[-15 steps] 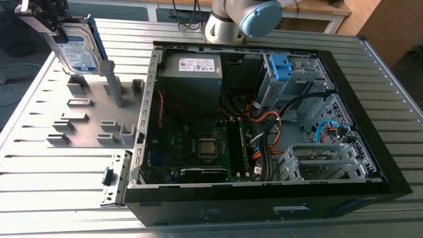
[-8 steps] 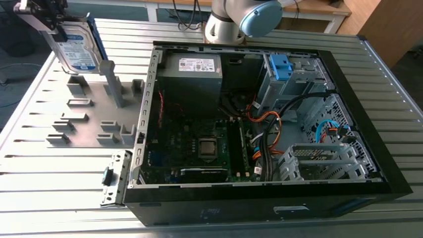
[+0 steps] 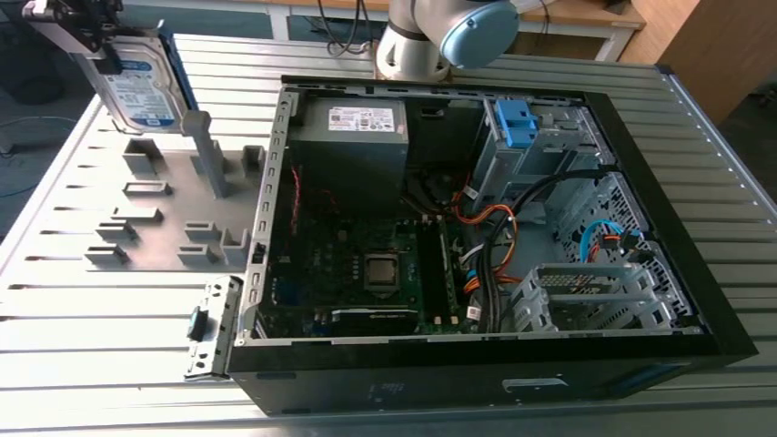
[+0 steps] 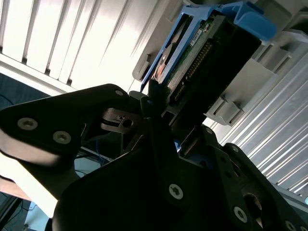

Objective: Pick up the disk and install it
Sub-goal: 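Pick up the disk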

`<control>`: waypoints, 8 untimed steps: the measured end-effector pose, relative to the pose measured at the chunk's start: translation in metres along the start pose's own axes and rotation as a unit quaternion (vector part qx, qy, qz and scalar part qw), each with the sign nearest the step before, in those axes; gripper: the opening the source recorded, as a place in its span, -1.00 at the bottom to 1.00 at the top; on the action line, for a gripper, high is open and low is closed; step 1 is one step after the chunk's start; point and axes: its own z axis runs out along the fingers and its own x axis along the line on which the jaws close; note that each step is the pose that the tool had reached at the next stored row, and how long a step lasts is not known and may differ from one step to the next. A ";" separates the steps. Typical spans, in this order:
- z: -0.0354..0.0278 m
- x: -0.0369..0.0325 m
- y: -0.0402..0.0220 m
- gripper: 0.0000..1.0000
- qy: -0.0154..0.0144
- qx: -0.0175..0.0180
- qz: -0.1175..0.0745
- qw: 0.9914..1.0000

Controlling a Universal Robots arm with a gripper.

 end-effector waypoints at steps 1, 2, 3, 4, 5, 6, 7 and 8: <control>-0.0005 0.0000 0.0000 -0.27 0.000 0.000 0.000 1.000; -0.0009 0.0000 0.0000 -0.27 0.000 0.000 0.000 1.000; -0.0014 0.0000 0.0000 -0.27 0.000 0.000 0.000 1.000; -0.0019 -0.0001 0.0000 -0.27 0.000 0.000 0.000 1.000; -0.0024 -0.0001 0.0000 -0.27 0.000 0.000 0.000 1.000; -0.0029 -0.0001 0.0000 -0.27 0.000 0.000 0.000 1.000; -0.0033 -0.0001 0.0000 -0.27 0.000 0.000 0.000 1.000; -0.0039 -0.0002 0.0000 -0.27 0.000 0.000 0.000 1.000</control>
